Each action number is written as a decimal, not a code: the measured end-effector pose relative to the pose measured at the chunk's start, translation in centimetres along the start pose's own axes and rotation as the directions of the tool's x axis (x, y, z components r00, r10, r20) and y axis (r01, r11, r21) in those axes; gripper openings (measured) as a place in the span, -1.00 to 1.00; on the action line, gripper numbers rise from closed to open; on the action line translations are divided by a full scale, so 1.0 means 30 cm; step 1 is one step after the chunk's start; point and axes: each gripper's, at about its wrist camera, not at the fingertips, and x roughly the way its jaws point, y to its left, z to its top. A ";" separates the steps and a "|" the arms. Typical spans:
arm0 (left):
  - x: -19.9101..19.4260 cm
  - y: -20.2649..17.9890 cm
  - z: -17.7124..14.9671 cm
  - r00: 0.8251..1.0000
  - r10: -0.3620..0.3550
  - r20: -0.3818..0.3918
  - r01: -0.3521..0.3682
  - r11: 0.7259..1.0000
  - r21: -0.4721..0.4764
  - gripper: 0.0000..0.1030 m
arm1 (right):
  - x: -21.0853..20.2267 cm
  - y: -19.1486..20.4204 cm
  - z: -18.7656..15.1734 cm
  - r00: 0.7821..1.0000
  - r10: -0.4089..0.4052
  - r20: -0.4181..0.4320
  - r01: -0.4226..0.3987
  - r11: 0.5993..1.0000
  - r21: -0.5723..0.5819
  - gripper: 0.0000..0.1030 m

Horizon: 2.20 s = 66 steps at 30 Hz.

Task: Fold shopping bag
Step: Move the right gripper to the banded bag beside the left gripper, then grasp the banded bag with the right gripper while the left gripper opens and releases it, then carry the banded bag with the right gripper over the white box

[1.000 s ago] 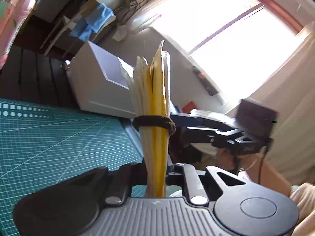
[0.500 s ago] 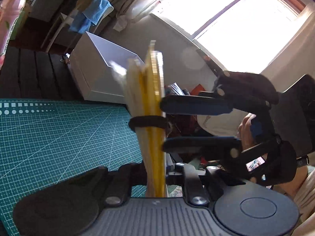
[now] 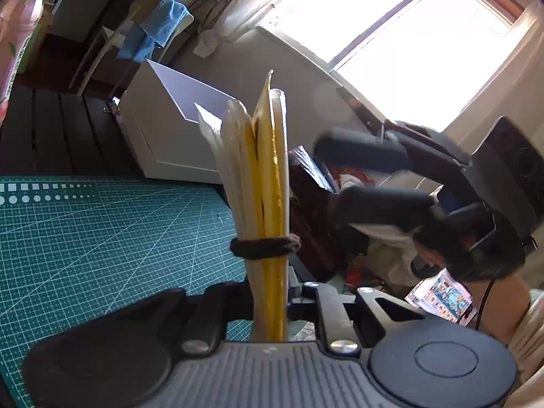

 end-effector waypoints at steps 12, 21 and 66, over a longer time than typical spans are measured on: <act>-0.058 0.040 0.011 0.942 -0.315 0.115 0.328 0.936 -0.127 -0.74 | -0.093 -0.257 -0.449 0.917 0.012 0.399 -0.356 0.478 0.803 0.07; -0.003 0.080 0.015 0.943 -0.326 0.072 0.334 0.926 -0.175 -0.51 | 0.007 -0.223 -0.449 0.852 0.166 0.496 -0.515 0.439 0.736 -0.52; 0.236 0.240 0.028 0.723 0.691 -0.013 -0.689 0.721 -0.074 0.57 | 0.464 -1.416 -0.471 0.960 0.091 -0.263 0.199 0.438 0.877 -0.65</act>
